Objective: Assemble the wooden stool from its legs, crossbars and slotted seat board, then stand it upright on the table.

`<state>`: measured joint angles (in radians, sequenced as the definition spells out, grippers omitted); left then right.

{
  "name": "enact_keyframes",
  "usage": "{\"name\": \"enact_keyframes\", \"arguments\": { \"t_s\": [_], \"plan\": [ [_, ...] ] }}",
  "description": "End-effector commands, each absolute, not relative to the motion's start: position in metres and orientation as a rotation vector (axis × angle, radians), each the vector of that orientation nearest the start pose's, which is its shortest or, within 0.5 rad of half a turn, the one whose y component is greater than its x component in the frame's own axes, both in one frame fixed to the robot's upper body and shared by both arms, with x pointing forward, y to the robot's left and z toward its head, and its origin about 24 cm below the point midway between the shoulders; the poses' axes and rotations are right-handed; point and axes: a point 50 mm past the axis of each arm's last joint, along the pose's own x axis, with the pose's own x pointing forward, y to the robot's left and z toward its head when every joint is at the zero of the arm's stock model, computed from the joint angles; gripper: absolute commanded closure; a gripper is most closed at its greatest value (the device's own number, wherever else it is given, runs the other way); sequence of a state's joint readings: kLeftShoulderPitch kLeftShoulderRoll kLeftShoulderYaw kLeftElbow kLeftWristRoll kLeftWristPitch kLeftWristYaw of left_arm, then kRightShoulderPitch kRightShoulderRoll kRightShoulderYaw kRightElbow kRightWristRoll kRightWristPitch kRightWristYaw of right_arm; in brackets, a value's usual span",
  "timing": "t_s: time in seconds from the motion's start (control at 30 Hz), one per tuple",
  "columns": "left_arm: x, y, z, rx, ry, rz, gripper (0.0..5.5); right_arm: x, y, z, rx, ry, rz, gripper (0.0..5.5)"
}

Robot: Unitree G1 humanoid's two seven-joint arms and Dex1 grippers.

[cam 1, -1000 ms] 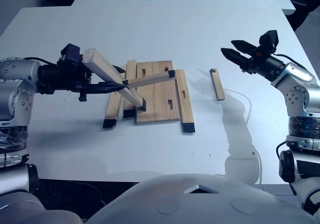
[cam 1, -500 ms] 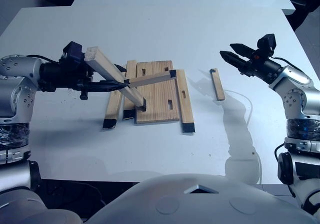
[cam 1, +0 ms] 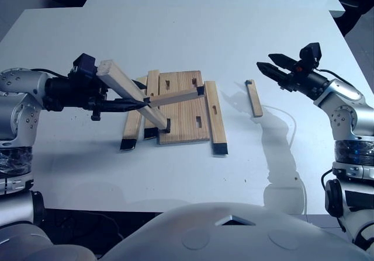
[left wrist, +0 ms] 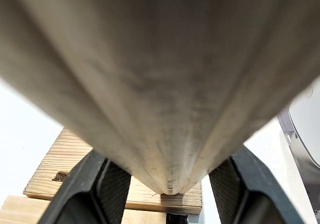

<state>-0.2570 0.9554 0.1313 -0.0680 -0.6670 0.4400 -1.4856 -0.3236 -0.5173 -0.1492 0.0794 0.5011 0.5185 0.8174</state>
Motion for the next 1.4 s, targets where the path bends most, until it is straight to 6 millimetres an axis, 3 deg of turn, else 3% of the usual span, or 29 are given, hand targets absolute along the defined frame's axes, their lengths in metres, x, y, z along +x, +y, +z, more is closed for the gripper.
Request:
{"name": "enact_keyframes", "arguments": {
  "t_s": [0.03,0.23,0.4,0.5,0.6,0.73,0.77,0.83,0.97,1.07,1.17,1.27,1.4],
  "plan": [
    [0.252,0.248,0.183,0.256,0.211,-1.391,3.46,0.292,-0.220,0.110,0.109,0.193,0.739,2.40],
    [0.266,0.242,0.176,0.319,0.195,-1.378,3.46,0.284,-0.207,0.096,0.145,0.233,0.768,2.40],
    [0.242,0.239,0.132,0.295,0.309,-1.385,3.46,0.274,-0.195,0.080,0.172,0.269,0.788,2.40],
    [0.221,0.236,0.102,0.264,0.391,-1.388,3.46,0.273,-0.194,0.079,0.185,0.266,0.776,2.40],
    [0.215,0.240,0.085,0.261,0.435,-1.355,3.46,0.272,-0.191,0.080,0.182,0.270,0.791,2.40],
    [0.232,0.239,0.105,0.263,0.330,-1.285,3.46,0.274,-0.195,0.081,0.180,0.270,0.769,2.40],
    [0.238,0.238,0.109,0.264,0.311,-1.272,3.10,0.274,-0.196,0.081,0.181,0.271,0.760,2.40],
    [0.244,0.234,0.115,0.253,0.287,-1.274,2.88,0.273,-0.197,0.078,0.181,0.274,0.747,2.40],
    [0.245,0.227,0.122,0.241,0.252,-1.272,2.20,0.272,-0.196,0.073,0.196,0.270,0.725,2.40],
    [0.234,0.244,0.120,0.281,0.341,-1.250,2.20,0.270,-0.199,0.071,0.203,0.262,0.699,2.40],
    [0.225,0.270,0.113,0.320,0.426,-1.136,2.20,0.269,-0.200,0.070,0.207,0.253,0.680,2.40],
    [0.226,0.287,0.102,0.354,0.448,-0.906,2.20,0.264,-0.201,0.066,0.219,0.244,0.656,2.40],
    [0.229,0.285,0.095,0.200,0.374,-0.606,2.20,0.258,-0.200,0.061,0.248,0.236,0.620,2.40]
  ]
}}
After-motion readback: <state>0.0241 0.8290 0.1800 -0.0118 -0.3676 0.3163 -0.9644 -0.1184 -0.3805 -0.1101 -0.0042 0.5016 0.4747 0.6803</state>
